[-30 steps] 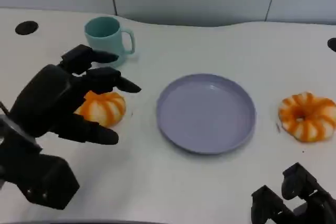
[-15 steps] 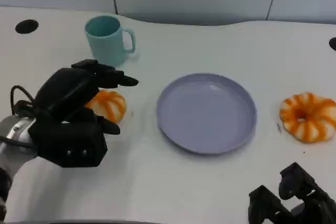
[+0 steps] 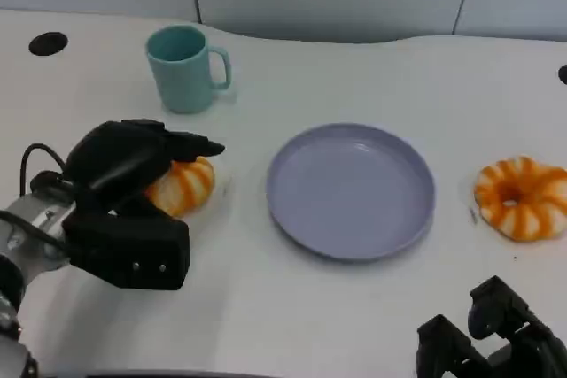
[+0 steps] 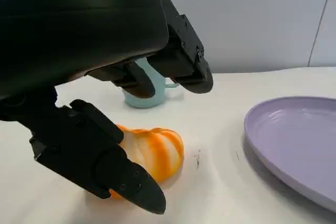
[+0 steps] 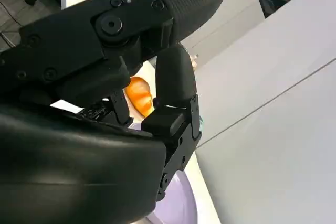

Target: Grasp the bread from the table and place it into the plate.

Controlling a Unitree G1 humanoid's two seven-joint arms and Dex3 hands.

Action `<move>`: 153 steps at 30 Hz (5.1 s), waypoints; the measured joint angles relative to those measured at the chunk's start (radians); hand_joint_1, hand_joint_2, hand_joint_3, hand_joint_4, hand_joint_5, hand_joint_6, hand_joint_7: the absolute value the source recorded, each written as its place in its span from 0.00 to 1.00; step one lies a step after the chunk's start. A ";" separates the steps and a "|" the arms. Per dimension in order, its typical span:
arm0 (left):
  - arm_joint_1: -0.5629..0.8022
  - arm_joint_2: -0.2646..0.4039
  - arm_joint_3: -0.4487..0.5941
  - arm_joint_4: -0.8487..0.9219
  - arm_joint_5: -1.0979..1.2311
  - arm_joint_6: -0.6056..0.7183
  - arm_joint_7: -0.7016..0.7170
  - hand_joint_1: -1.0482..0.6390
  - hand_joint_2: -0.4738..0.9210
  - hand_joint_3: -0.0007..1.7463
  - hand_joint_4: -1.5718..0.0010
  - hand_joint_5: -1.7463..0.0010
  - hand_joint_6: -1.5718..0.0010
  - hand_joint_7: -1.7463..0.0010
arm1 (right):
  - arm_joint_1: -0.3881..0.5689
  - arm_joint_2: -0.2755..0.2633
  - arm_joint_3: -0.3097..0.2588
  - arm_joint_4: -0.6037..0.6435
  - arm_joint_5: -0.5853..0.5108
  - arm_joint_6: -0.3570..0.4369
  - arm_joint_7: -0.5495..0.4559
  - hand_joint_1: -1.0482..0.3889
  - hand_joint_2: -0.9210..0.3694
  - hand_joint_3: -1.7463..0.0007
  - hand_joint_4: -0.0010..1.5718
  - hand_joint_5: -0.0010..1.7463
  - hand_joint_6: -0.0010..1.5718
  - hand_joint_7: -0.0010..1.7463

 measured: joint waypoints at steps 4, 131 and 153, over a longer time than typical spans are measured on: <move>-0.021 0.005 -0.093 0.049 0.089 0.149 0.102 0.48 0.77 0.00 0.32 0.51 0.18 0.91 | 0.023 0.004 0.003 -0.031 -0.003 -0.003 -0.016 0.41 0.06 1.00 0.50 1.00 0.42 1.00; -0.102 -0.156 -0.134 0.088 -0.043 0.491 -0.218 0.46 1.00 0.18 0.73 1.00 0.82 1.00 | 0.047 -0.005 0.011 -0.083 0.015 -0.050 -0.029 0.42 0.05 1.00 0.49 1.00 0.41 1.00; -0.069 -0.161 -0.091 0.087 -0.064 0.450 -0.108 0.60 1.00 0.07 0.39 0.91 0.43 0.93 | 0.043 -0.004 0.003 -0.076 0.064 -0.054 0.010 0.43 0.05 1.00 0.49 1.00 0.48 0.87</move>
